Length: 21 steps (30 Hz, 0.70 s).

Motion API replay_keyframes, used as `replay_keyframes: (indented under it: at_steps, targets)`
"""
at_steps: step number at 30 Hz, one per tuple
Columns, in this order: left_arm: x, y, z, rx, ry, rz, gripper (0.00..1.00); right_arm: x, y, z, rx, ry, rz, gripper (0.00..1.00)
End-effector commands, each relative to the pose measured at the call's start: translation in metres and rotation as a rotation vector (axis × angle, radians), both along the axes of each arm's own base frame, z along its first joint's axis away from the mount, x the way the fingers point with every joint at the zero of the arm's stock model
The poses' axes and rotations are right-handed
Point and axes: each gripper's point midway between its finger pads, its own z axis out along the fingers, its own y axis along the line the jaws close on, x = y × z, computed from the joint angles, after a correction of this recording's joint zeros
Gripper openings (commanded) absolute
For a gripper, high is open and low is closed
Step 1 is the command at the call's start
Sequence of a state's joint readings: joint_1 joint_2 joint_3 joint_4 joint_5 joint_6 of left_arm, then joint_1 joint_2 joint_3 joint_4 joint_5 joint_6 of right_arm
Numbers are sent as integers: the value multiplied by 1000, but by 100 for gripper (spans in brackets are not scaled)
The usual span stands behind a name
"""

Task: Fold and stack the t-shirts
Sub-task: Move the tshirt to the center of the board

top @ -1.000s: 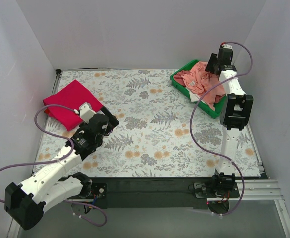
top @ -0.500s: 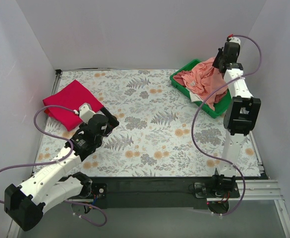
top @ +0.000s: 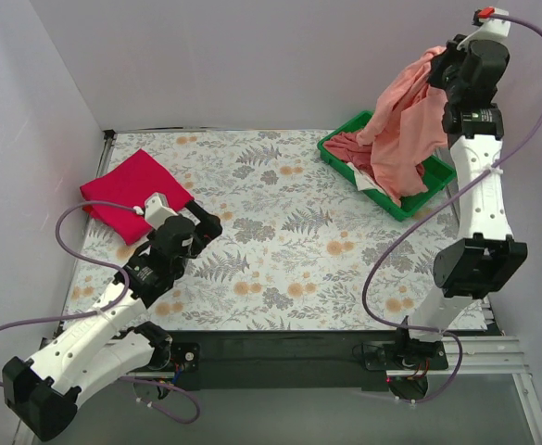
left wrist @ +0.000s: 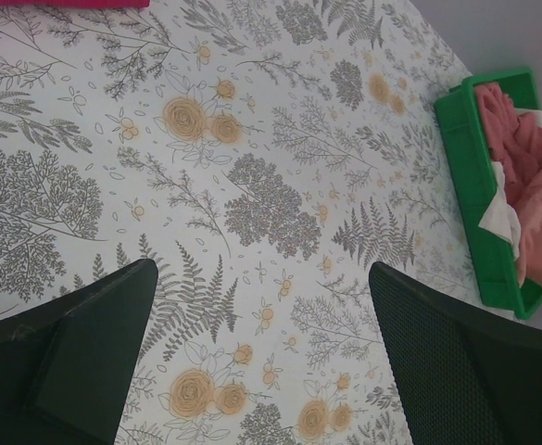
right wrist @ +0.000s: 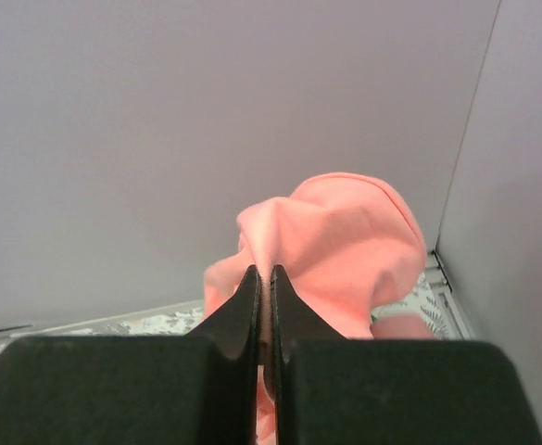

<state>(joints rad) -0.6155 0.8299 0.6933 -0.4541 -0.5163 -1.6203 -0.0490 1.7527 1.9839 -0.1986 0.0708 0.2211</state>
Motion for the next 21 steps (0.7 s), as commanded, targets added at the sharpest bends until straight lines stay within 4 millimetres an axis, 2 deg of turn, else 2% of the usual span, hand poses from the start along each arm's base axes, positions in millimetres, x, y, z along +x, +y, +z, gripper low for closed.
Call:
replay_keyframes:
  at_steps: [1, 2, 5, 6, 8, 9, 11, 14, 16, 19, 20, 21]
  targets:
    - [-2, -1, 4, -26, -27, -10, 98, -45, 17, 88, -26, -221, 59, 1]
    - [-3, -1, 6, -33, -33, -14, 98, -59, 24, 104, -30, -256, 83, 1]
    - [-4, -2, 9, -41, -40, -19, 98, -90, 45, 136, -31, -323, 159, 1]
    - [-4, -2, 11, -48, -45, -19, 98, -97, 61, 140, -28, -326, 203, 1]
    - [-5, -3, 12, -61, -48, -20, 98, -116, 77, 157, -31, -361, 252, 1]
    - [-5, -3, 14, -67, -51, -21, 98, -125, 94, 161, -29, -370, 303, 1]
    - [-7, -2, 17, -86, -60, -18, 98, -144, 113, 171, -25, -391, 361, 1]
    - [-11, -1, 20, -126, -65, -2, 98, -174, 163, 178, -8, -414, 502, 1]
    - [-13, 0, 22, -139, -68, -4, 98, -186, 182, 177, -3, -417, 559, 1]
    - [-19, 4, 22, -161, -49, 22, 98, -200, 216, 162, 20, -381, 658, 1]
    - [-22, 6, 20, -154, -37, 20, 98, -203, 232, 147, 33, -346, 706, 1]
    - [-23, 6, 24, -159, -38, 20, 98, -206, 239, 139, 41, -329, 728, 1]
